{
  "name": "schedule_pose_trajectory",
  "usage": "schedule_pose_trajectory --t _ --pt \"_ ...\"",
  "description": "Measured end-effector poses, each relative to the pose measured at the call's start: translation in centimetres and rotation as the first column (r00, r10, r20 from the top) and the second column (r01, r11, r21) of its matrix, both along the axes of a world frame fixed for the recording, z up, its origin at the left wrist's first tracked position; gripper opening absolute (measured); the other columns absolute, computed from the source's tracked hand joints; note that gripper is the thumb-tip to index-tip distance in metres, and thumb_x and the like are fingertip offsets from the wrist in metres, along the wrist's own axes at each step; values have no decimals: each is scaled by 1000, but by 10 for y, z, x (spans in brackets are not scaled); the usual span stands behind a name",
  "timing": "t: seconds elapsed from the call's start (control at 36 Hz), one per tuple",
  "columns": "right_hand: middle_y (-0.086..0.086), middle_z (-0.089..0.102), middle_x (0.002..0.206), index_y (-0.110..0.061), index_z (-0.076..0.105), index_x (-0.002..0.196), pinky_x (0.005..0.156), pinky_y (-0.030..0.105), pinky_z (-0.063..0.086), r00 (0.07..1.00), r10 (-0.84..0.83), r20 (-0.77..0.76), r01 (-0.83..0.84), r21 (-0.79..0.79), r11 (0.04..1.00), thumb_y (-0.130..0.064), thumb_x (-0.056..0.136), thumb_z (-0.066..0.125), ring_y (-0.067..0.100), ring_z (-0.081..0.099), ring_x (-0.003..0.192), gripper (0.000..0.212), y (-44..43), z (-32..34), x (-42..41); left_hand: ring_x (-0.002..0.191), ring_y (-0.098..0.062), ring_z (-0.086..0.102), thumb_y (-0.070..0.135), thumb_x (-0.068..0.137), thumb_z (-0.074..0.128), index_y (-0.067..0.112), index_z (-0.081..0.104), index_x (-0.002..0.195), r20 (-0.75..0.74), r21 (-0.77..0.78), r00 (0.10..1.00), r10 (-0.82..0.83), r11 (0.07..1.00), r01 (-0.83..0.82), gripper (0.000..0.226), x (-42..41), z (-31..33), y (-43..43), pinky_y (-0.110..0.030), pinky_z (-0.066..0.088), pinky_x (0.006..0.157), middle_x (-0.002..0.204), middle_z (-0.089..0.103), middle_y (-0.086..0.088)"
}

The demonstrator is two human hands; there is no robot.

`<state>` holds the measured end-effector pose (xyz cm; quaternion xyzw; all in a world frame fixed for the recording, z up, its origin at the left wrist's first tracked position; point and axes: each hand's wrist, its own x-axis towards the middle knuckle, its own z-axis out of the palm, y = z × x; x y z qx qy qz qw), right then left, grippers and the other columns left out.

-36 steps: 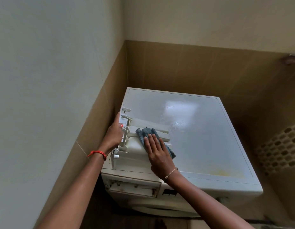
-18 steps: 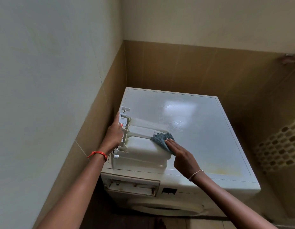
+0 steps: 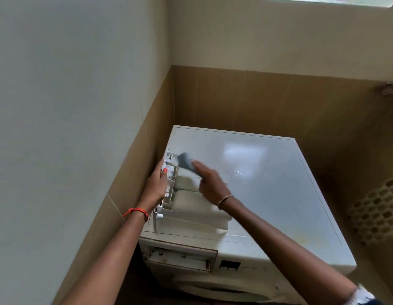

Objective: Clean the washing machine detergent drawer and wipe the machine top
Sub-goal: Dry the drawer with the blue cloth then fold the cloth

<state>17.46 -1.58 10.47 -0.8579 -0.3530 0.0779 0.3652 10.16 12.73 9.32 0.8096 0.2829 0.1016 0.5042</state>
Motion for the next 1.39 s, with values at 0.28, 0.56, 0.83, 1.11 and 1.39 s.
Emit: schedule_pose_trajectory --t 0.28,0.56,0.83,1.11,1.39 --pt "13 -5 157 -5 -6 148 117 50 8 915 303 266 -114 -550 828 4 91 30 25 -5 145 68 18 -36 -22 132 -18 36 18 103 27 20 25 147 14 -28 1000 -7 1000 7 44 1 -2 5 -15 26 92 149 35 -4" --pt "2 8 157 -17 12 149 118 31 15 935 247 253 -118 -434 893 12 83 31 15 6 145 75 -55 -49 18 130 -18 39 17 103 26 26 20 148 -26 5 999 -21 1000 21 46 -1 -1 4 -16 29 92 153 28 -2" --pt "-16 13 148 -24 14 144 112 14 17 979 137 151 -90 -284 955 23 76 33 0 11 138 85 -106 -65 30 73 11 36 15 103 27 28 21 149 -31 23 999 -28 999 28 48 2 -4 3 6 32 48 150 34 -5" --pt "26 62 71 2 63 101 37 27 46 705 -311 -638 394 -13 919 14 83 29 33 60 48 41 -131 -18 45 110 -15 52 17 103 27 28 23 147 -46 -34 999 -27 999 25 45 3 -2 5 -21 37 84 142 40 0" --pt "-2 63 92 -11 44 137 51 12 48 923 -79 -377 126 100 987 12 86 36 -3 57 51 57 -44 16 54 121 -29 47 34 100 35 11 28 142 -185 41 983 -20 999 28 48 34 9 16 -33 36 93 141 44 -14"
